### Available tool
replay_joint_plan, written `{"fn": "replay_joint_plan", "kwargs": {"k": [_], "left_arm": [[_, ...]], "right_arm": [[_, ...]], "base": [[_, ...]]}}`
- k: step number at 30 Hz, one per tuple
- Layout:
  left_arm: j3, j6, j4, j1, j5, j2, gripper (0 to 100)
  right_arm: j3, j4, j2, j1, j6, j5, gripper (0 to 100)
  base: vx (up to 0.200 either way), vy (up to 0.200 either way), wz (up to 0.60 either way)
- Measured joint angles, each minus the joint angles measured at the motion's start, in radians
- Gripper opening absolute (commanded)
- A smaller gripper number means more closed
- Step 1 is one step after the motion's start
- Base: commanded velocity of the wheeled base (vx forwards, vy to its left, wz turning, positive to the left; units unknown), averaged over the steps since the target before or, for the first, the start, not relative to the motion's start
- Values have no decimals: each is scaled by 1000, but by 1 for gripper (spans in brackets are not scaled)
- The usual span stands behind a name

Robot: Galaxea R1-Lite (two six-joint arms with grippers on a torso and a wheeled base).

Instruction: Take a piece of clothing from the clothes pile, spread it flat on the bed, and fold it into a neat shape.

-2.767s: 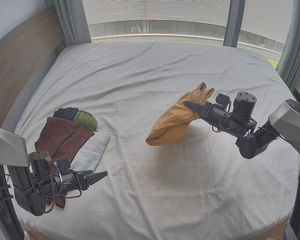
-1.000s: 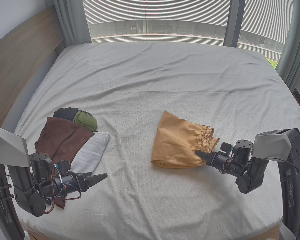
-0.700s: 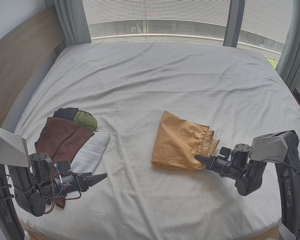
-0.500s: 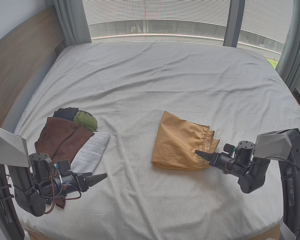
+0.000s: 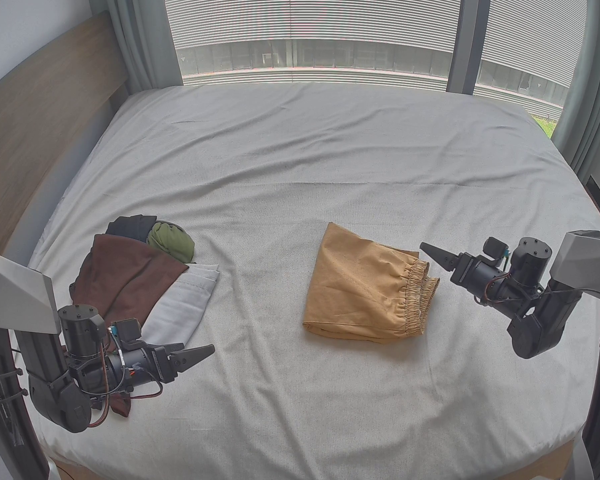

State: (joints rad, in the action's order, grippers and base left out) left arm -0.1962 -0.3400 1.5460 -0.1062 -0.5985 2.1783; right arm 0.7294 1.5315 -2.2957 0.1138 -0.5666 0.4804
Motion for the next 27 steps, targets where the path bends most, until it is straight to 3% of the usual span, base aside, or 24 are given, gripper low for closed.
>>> {"fn": "replay_joint_plan", "kwargs": {"k": [5, 12, 27], "left_arm": [[-1, 0, 0, 0, 0, 0, 100], [-4, 0, 0, 3, 0, 0, 100], [-6, 0, 0, 12, 0, -1, 100]], "right_arm": [[19, -19, 12, 89, -1, 0, 100], [93, -44, -99, 139, 0, -4, 100], [129, -34, -253, 106, 53, -62, 100]], "base": [[0, 0, 0], [0, 0, 0], [0, 0, 0]]}}
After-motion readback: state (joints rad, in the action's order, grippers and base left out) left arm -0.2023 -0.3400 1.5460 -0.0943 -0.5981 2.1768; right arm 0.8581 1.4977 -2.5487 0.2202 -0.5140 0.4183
